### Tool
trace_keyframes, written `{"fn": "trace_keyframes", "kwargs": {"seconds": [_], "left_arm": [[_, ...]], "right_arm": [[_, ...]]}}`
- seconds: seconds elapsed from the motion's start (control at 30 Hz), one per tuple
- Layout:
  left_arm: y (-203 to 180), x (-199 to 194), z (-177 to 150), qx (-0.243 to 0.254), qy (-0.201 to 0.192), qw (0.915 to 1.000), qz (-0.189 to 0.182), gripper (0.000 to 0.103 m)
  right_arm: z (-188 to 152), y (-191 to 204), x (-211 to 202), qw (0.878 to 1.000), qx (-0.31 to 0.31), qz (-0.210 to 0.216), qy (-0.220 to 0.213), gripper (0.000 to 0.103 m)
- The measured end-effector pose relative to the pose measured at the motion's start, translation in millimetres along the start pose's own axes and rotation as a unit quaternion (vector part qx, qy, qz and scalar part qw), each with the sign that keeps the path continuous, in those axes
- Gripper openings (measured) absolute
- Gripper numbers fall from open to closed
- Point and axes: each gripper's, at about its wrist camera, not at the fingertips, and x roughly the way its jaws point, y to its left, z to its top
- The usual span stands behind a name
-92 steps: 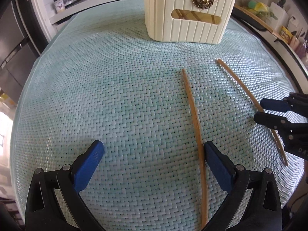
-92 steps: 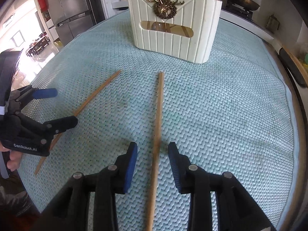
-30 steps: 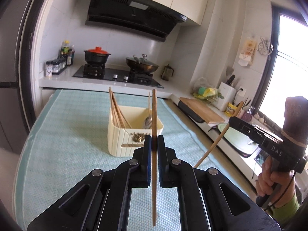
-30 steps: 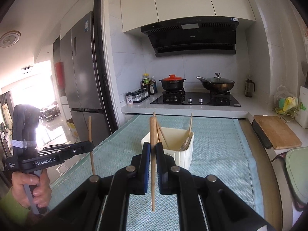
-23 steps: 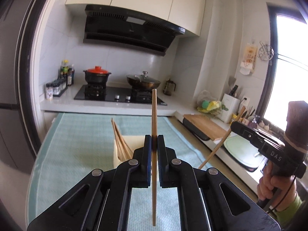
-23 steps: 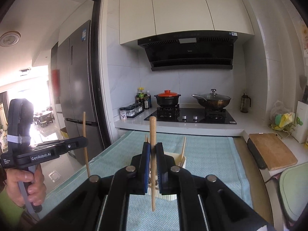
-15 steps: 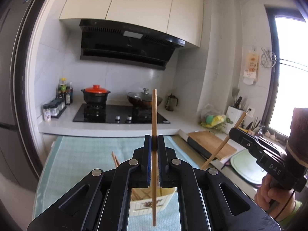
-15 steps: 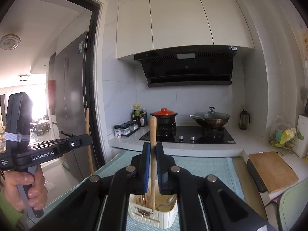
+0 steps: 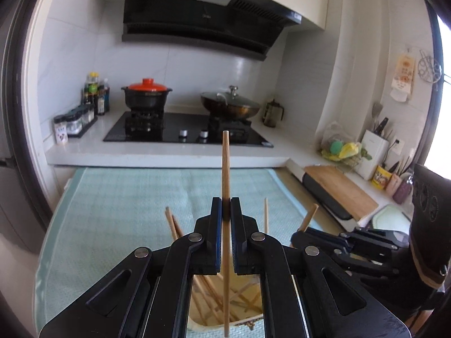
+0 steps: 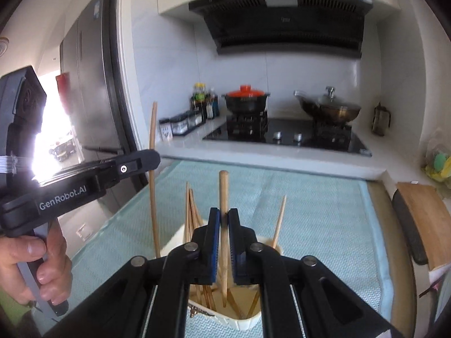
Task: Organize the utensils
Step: 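Carry both chopsticks upright above the holder and lower them in, then open both grippers to release the chopsticks into the holder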
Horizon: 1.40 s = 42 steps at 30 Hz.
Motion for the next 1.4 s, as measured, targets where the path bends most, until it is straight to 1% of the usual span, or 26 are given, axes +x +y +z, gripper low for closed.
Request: {"fn": "trace_keyframes", "kwargs": {"seconds": [0.03,0.1,0.17,0.27,0.33,0.37,0.47,0.53,0.6,0.67,0.77,0.87,0.97,1.03,1.23,1.3,1.33,1.37,1.4], "left_arm": [[3,9,-5,0.000,0.011,0.9999,0.003,0.003],[7,26,-14,-0.004,0.031,0.9995,0.007,0.003],[12,41,-20,-0.010,0.043,0.9989,0.011,0.003],[20,58,-20,-0.030,0.054,0.9979,0.017,0.003],[25,57,-16,-0.051,0.055,0.9972,0.007,0.003],[26,53,-13,-0.054,0.051,0.9972,0.001,0.003],[23,35,0,-0.051,0.034,0.9980,-0.012,0.003],[20,19,12,-0.052,0.013,0.9984,-0.019,0.003],[17,6,24,-0.050,-0.015,0.9985,-0.018,0.003],[12,-4,34,-0.037,-0.048,0.9982,-0.001,0.003],[4,-7,40,-0.016,-0.088,0.9958,0.019,0.003],[3,6,39,-0.012,-0.102,0.9942,0.030,0.003],[7,24,32,-0.022,-0.103,0.9938,0.038,0.003],[11,37,24,-0.031,-0.096,0.9941,0.041,0.003],[22,78,-5,-0.039,-0.040,0.9967,0.058,0.004],[26,86,-10,-0.045,-0.024,0.9968,0.061,0.010],[28,87,-11,-0.049,-0.018,0.9968,0.059,0.024],[29,86,-11,-0.054,-0.017,0.9966,0.060,0.045],[31,83,-11,-0.059,-0.020,0.9961,0.063,0.055]], "right_arm": [[-4,-3,13,1.000,0.005,-0.001,0.024,0.007],[-10,-8,34,0.998,0.017,0.003,0.053,0.007],[-10,-13,47,0.998,0.026,-0.001,0.060,0.007],[-7,-24,58,0.996,0.062,0.001,0.066,0.007],[-6,-27,58,0.996,0.071,0.000,0.061,0.007],[-4,-27,55,0.996,0.071,-0.002,0.054,0.007],[0,-25,40,0.997,0.063,0.005,0.033,0.007],[4,-21,29,0.998,0.055,0.008,0.019,0.007],[8,-18,20,0.999,0.050,0.010,0.008,0.007],[12,-15,13,0.999,0.046,0.010,0.000,0.007],[17,-12,4,0.999,0.034,0.005,-0.010,0.007],[19,-11,1,1.000,0.028,0.001,-0.011,0.007],[16,-14,3,1.000,0.028,0.000,-0.007,0.007],[16,-17,8,1.000,0.028,-0.001,-0.003,0.007],[12,-28,39,0.998,0.047,0.014,0.045,0.007],[11,-30,52,0.996,0.057,0.018,0.061,0.007],[10,-31,56,0.996,0.062,0.016,0.065,0.007],[10,-33,59,0.995,0.067,0.016,0.066,0.008],[10,-33,61,0.995,0.072,0.014,0.065,0.015]]}}
